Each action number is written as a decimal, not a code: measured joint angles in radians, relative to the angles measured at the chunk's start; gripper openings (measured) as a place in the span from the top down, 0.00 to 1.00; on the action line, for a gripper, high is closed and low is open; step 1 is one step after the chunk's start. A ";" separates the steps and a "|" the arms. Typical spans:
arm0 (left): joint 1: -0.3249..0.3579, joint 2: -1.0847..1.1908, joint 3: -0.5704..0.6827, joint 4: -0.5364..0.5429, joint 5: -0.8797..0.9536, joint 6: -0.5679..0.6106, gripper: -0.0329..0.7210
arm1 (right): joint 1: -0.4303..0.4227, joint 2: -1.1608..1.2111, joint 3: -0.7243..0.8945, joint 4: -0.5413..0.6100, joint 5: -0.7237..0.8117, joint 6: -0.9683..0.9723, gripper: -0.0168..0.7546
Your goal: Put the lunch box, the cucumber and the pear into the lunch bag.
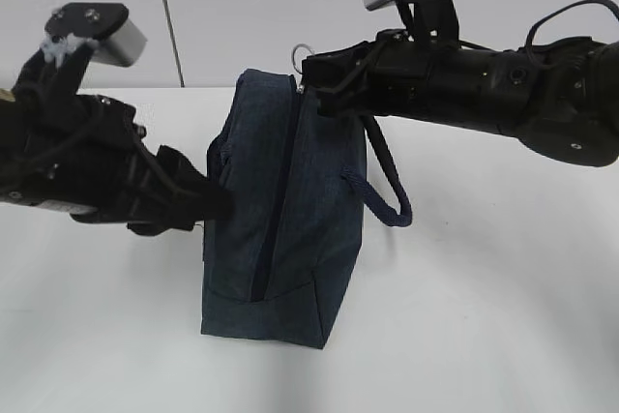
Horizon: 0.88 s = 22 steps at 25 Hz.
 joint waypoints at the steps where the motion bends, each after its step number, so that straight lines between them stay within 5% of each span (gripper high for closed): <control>1: 0.000 0.000 0.000 -0.001 -0.033 0.000 0.55 | 0.000 0.000 0.000 0.000 0.000 0.000 0.98; 8: 0.000 0.029 -0.038 -0.008 -0.191 0.000 0.55 | 0.000 0.000 0.000 -0.001 0.000 0.000 0.98; 22: 0.000 0.205 -0.139 -0.012 -0.191 -0.001 0.54 | 0.000 0.000 0.000 -0.005 0.000 0.001 0.98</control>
